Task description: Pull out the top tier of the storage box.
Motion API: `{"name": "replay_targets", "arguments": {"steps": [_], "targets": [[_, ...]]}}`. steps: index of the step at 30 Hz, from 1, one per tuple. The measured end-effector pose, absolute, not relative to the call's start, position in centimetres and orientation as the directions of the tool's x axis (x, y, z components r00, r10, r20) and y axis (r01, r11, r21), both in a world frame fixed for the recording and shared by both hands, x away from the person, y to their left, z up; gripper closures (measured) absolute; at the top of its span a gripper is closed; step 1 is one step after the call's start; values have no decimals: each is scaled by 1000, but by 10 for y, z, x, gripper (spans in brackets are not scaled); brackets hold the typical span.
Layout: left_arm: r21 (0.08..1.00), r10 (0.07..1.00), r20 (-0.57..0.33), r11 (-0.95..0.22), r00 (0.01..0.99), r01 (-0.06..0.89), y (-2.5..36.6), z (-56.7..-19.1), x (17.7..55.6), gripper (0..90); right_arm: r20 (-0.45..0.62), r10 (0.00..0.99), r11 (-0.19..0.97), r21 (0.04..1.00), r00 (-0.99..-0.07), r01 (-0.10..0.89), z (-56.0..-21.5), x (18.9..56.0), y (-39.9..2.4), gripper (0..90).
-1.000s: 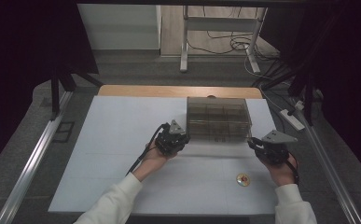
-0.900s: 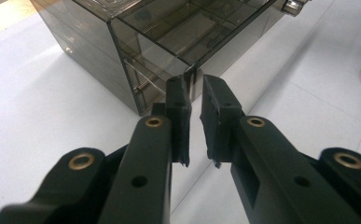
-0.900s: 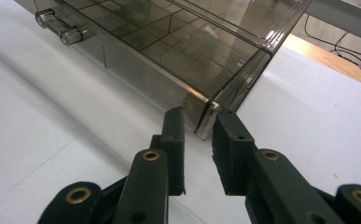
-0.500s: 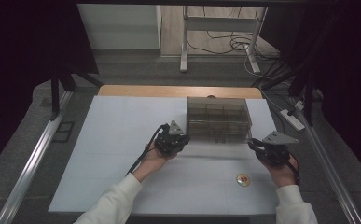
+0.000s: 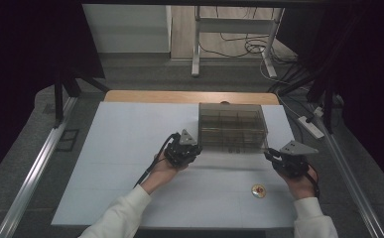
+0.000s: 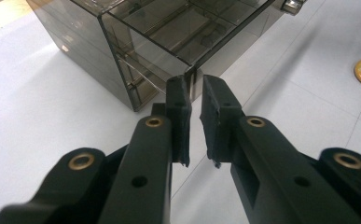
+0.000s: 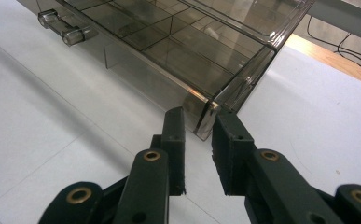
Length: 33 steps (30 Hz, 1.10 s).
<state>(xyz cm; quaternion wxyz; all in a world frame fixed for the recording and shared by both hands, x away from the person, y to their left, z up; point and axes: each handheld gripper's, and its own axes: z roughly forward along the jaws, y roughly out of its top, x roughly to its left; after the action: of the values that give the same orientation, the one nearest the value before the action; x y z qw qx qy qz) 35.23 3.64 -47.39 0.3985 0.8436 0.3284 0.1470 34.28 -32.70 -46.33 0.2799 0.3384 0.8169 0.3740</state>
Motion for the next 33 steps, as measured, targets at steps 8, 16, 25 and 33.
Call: {"name": "replay_targets", "arguments": {"steps": [8, 16, 25, 33], "targets": [[768, 668, -17, -467, 744, 438, 37, -474, 351, 803, -203, 763, 489, 802, -614, 342, -464, 341, -327, 744], [769, 667, -17, -467, 745, 435, 37, -474, 349, 804, -207, 758, 495, 799, -618, 340, -464, 340, -327, 745], [769, 664, -16, -470, 748, 433, 37, -474, 347, 804, -212, 757, 500, 797, -619, 339, -463, 337, -327, 745], [770, 658, -22, -469, 753, 433, 37, -474, 346, 806, -212, 755, 502, 796, -620, 339, -463, 337, -328, 745]]}}
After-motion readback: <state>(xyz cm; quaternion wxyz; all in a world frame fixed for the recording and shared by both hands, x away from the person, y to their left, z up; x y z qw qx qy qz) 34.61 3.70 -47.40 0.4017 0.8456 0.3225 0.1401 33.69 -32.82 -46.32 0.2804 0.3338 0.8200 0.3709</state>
